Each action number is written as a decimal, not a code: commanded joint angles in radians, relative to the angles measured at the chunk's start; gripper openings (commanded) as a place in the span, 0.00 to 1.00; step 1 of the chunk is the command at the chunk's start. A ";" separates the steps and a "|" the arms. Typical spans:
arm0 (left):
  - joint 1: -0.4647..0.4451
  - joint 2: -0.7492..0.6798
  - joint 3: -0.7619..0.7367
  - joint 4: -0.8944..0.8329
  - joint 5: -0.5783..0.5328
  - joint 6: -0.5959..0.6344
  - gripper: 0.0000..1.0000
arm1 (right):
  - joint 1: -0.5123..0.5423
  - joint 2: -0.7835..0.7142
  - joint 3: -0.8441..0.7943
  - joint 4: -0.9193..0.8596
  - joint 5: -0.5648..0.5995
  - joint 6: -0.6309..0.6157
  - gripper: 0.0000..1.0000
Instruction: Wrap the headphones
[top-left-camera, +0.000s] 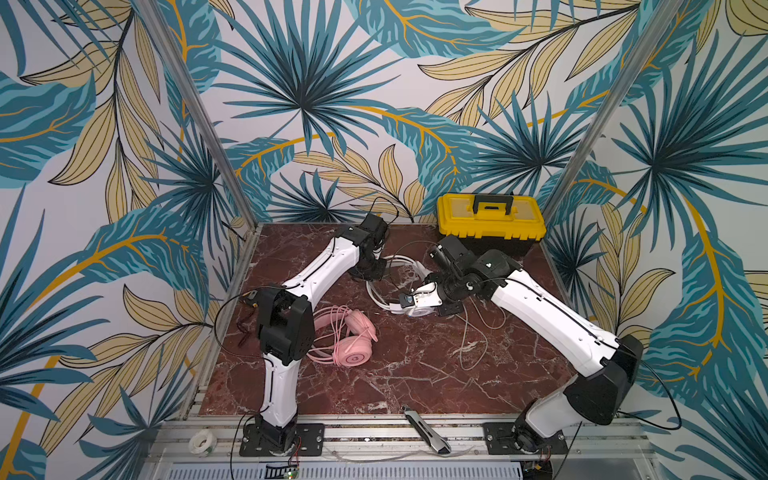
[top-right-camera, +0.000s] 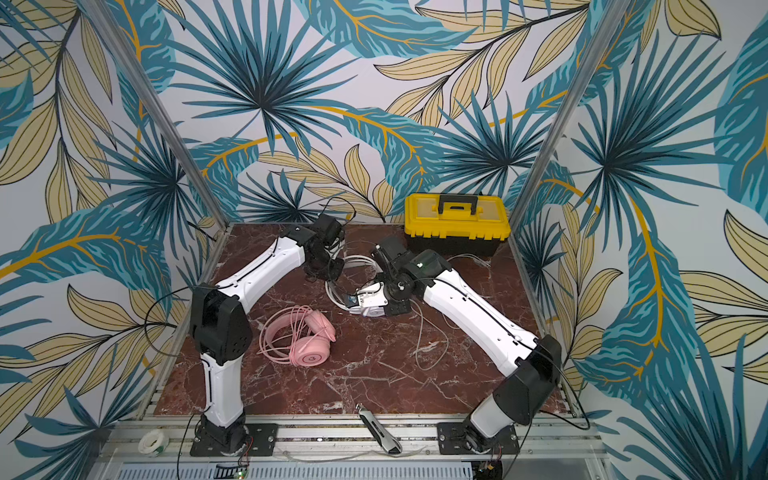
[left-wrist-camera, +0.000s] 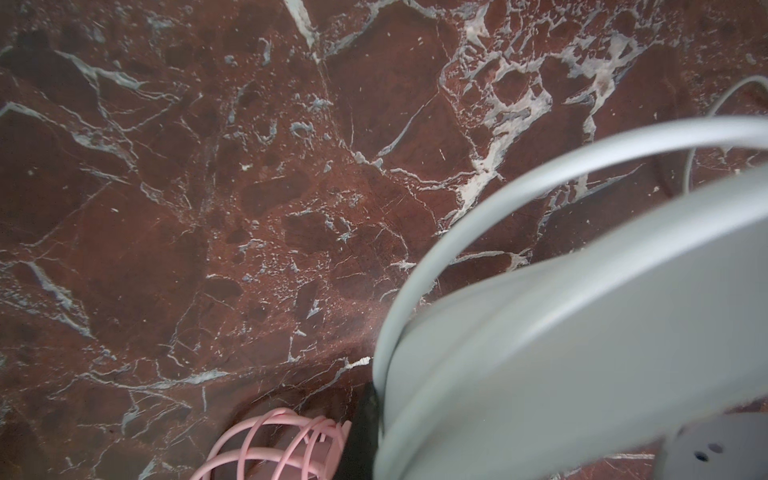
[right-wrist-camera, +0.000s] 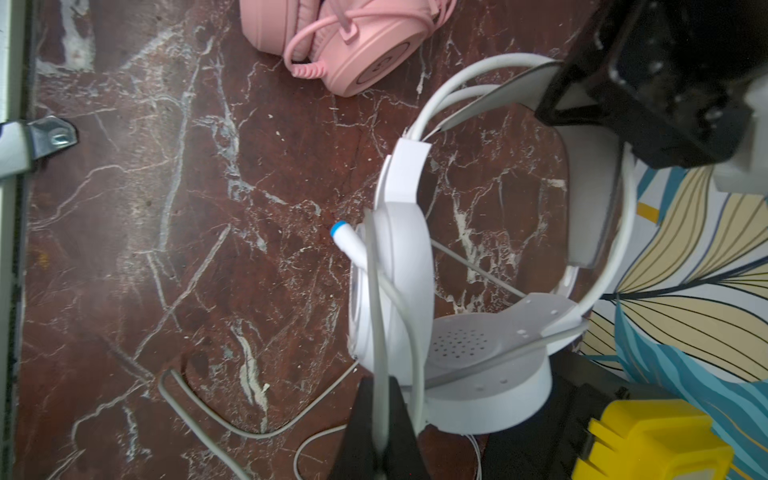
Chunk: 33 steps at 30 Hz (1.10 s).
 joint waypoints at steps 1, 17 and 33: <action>0.009 0.000 0.037 -0.009 -0.007 0.002 0.00 | 0.011 0.016 0.020 -0.113 -0.014 0.049 0.00; -0.013 0.004 0.038 -0.017 0.029 0.030 0.00 | 0.014 -0.007 -0.005 0.197 0.092 -0.152 0.00; -0.056 -0.017 0.028 -0.018 0.111 0.130 0.00 | -0.016 0.080 -0.042 0.421 0.110 -0.244 0.00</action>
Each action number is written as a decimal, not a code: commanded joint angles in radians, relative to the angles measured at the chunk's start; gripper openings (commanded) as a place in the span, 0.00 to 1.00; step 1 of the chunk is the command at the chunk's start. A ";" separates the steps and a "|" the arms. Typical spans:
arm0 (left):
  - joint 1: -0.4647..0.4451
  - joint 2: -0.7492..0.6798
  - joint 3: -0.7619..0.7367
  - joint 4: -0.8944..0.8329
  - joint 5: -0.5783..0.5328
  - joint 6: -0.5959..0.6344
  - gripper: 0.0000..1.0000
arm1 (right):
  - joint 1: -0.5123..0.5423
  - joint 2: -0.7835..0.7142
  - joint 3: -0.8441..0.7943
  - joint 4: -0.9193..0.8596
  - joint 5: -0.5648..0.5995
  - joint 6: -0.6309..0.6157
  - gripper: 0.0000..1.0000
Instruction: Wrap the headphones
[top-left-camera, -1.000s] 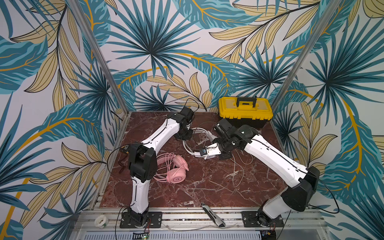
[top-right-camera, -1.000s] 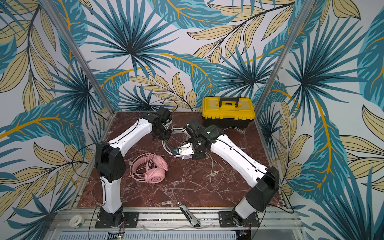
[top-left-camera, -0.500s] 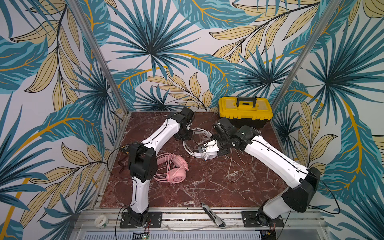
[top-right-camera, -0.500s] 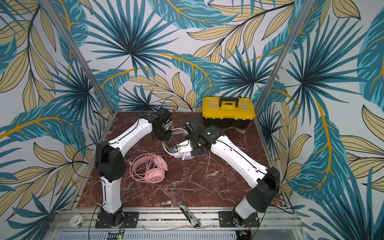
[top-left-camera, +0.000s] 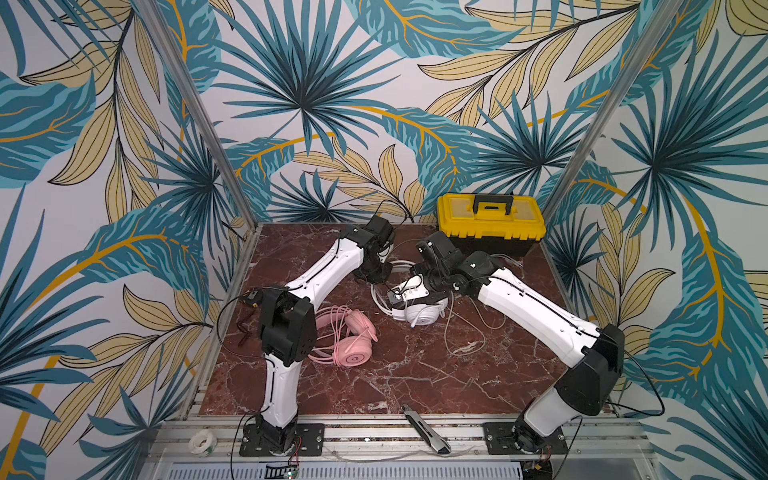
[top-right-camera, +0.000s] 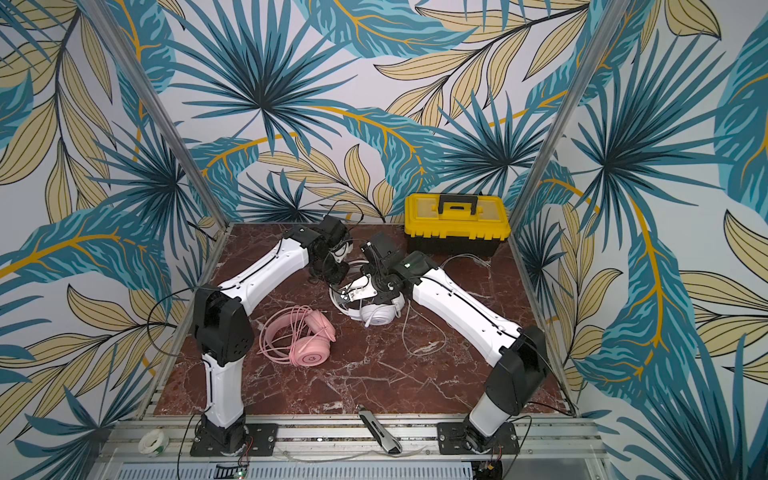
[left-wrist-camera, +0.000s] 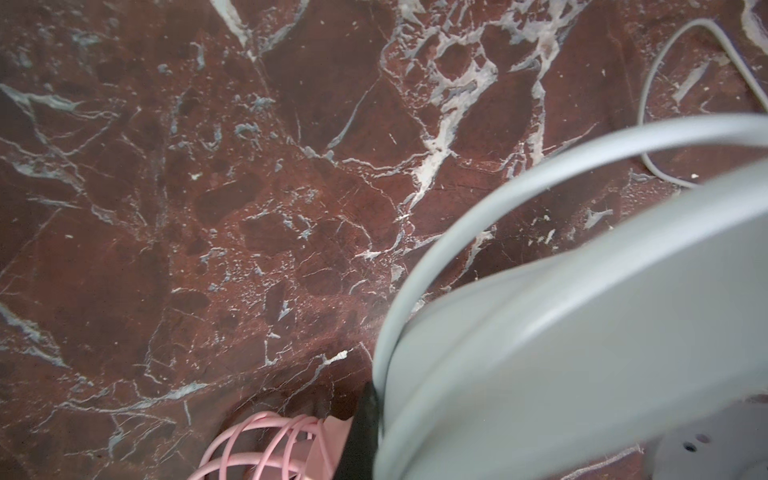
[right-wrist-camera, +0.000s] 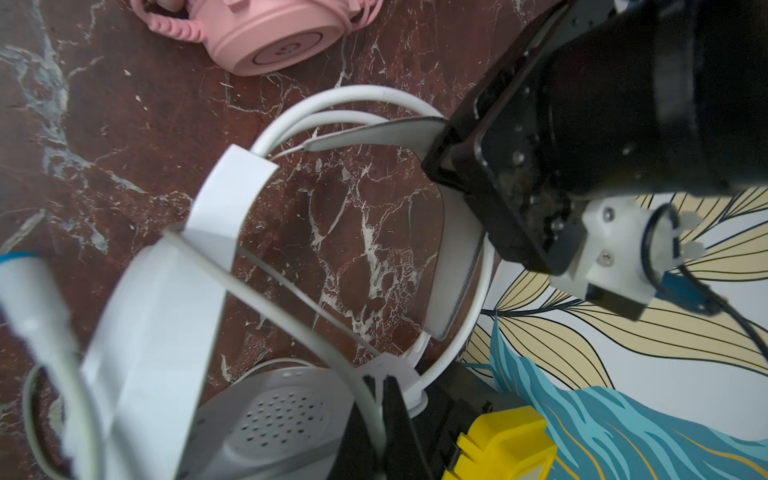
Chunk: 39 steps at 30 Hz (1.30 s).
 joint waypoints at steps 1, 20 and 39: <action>-0.008 -0.022 0.016 0.002 0.054 0.049 0.00 | -0.027 0.009 -0.021 0.114 -0.023 -0.007 0.00; -0.007 -0.077 -0.032 0.003 0.146 0.085 0.00 | -0.170 0.099 0.093 -0.009 -0.215 0.220 0.18; 0.035 -0.090 -0.082 -0.006 0.201 0.063 0.00 | -0.303 -0.032 -0.055 0.321 -0.417 0.739 0.75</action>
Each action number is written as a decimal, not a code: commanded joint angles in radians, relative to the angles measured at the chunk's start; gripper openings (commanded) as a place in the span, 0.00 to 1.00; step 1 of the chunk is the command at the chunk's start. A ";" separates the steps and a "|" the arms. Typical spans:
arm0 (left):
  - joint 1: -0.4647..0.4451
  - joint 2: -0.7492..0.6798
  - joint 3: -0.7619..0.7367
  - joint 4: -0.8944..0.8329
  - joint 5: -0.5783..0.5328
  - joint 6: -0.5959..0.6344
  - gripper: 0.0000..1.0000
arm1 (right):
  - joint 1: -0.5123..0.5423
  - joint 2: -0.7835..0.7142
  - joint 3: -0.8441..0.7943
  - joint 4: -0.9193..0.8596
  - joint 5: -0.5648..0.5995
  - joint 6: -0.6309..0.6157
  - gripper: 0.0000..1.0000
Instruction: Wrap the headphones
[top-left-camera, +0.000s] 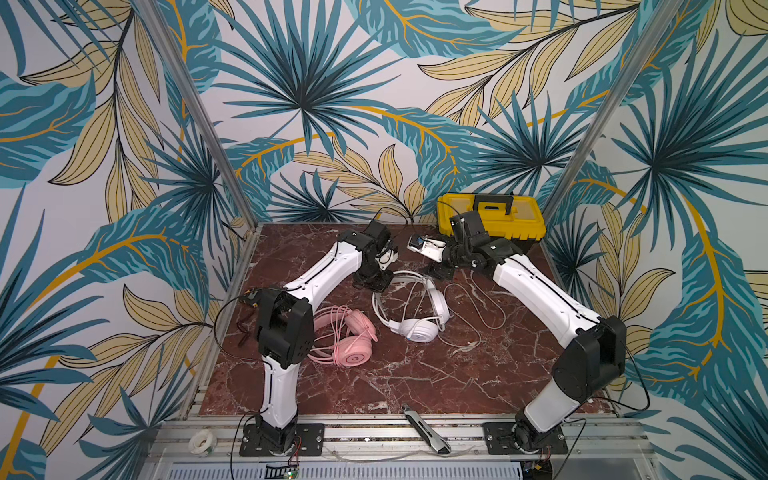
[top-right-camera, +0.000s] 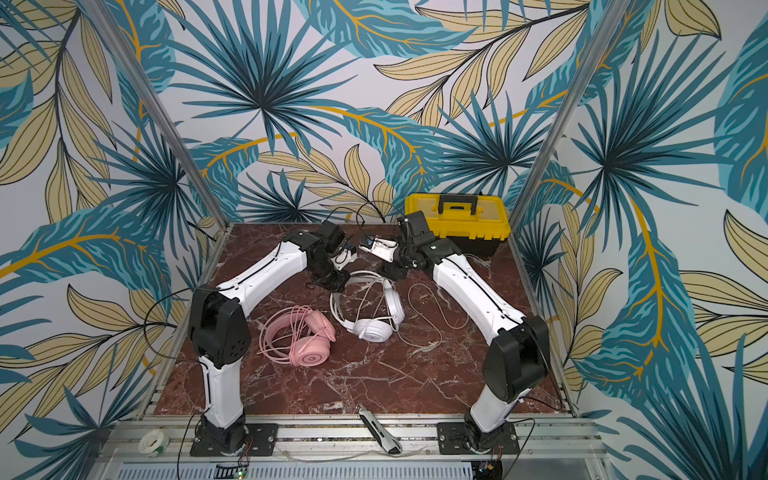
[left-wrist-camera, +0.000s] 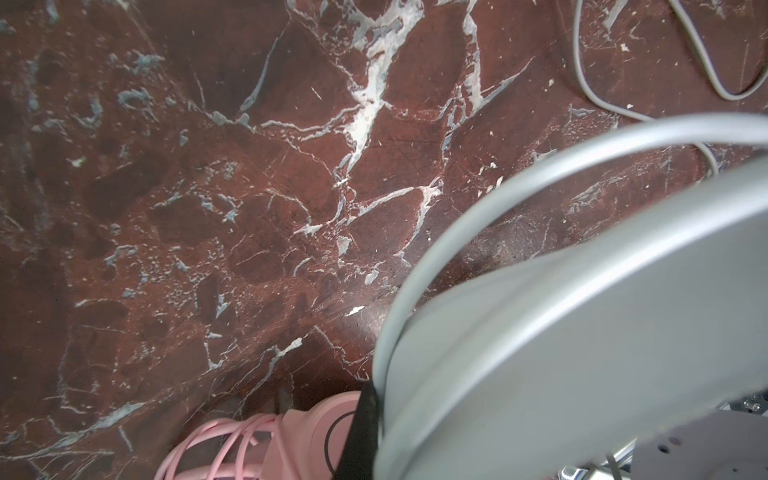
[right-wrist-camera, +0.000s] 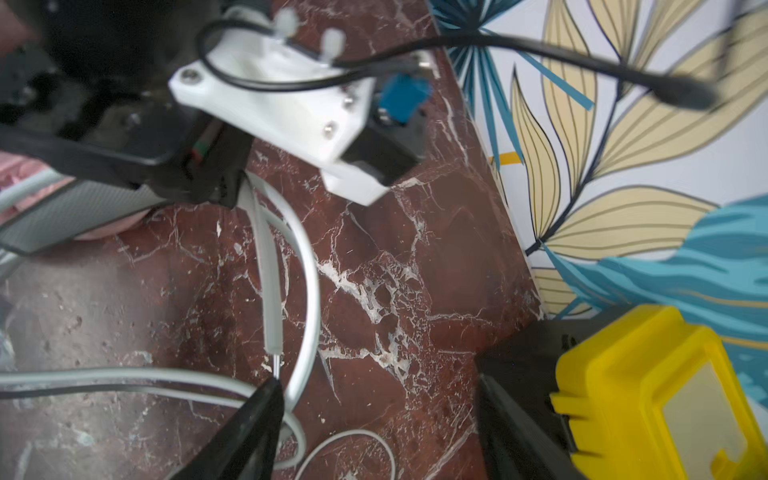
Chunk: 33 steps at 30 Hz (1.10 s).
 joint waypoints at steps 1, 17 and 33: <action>0.012 -0.062 -0.001 -0.004 0.059 -0.008 0.00 | -0.018 -0.051 -0.036 0.094 -0.094 0.164 0.75; 0.060 -0.071 -0.002 -0.003 0.161 -0.050 0.00 | -0.150 -0.284 -0.479 0.457 0.000 0.945 0.82; 0.080 -0.074 0.038 -0.001 0.217 -0.097 0.00 | -0.160 -0.389 -0.868 0.608 -0.117 1.106 0.82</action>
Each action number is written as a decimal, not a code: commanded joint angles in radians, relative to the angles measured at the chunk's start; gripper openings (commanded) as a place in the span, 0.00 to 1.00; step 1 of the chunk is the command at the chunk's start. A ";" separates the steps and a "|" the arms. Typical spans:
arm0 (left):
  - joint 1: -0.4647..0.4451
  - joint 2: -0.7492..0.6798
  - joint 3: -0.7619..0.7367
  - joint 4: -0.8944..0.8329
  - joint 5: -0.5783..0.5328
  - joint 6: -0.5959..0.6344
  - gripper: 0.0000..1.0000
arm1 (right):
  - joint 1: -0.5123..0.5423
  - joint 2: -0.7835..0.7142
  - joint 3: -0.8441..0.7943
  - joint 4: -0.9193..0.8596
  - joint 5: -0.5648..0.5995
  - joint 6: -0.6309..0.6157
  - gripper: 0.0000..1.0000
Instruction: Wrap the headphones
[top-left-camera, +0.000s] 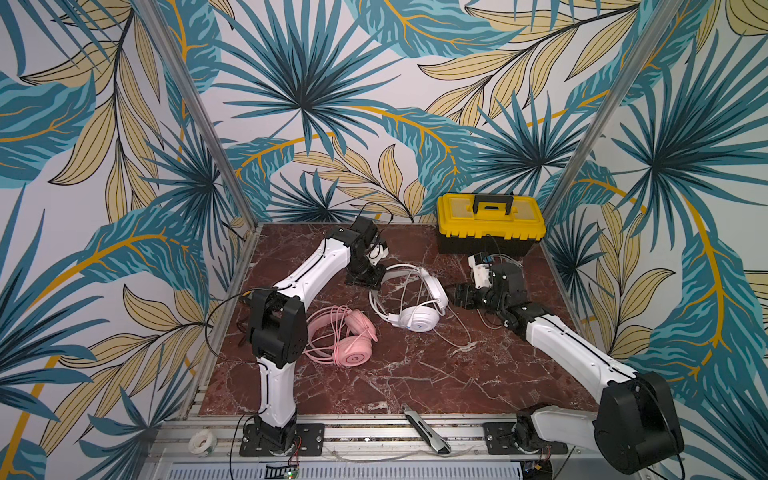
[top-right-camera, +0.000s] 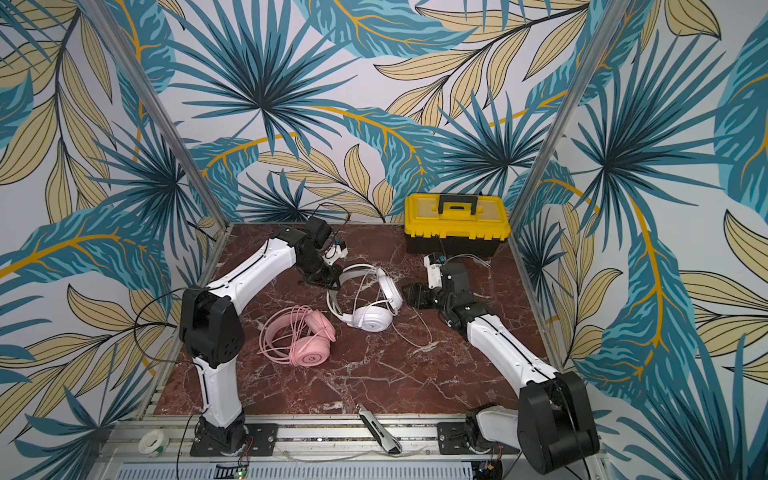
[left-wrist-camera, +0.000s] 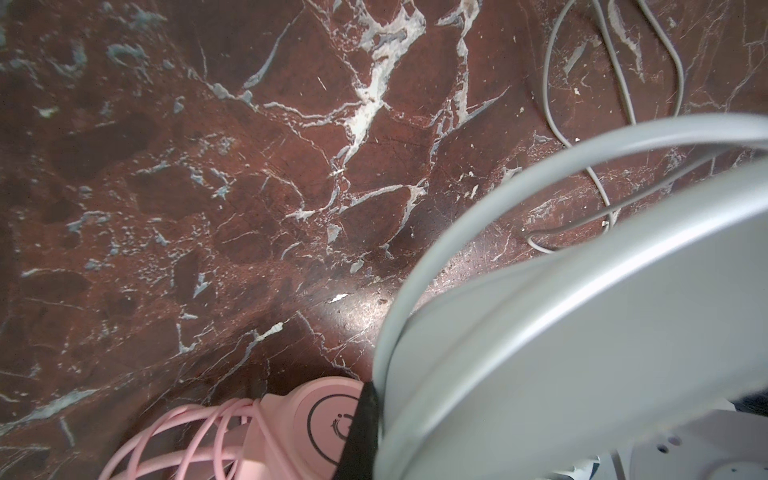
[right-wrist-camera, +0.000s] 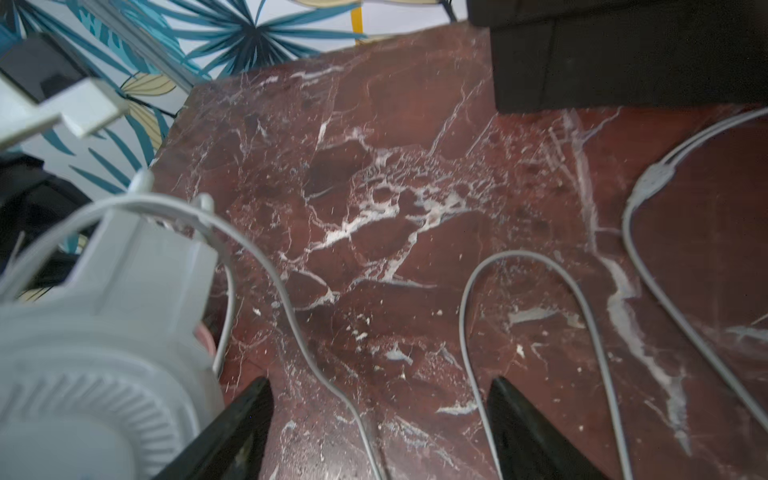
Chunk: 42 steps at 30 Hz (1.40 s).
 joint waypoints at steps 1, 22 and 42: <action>0.008 -0.045 0.054 0.005 0.079 -0.029 0.00 | 0.001 0.008 -0.081 0.124 -0.113 0.058 0.82; 0.013 -0.055 0.089 0.005 0.129 -0.068 0.00 | 0.072 0.366 -0.164 0.647 -0.188 0.195 0.76; 0.074 -0.054 0.147 0.056 0.186 -0.239 0.00 | 0.119 0.587 -0.153 0.794 -0.355 0.265 0.47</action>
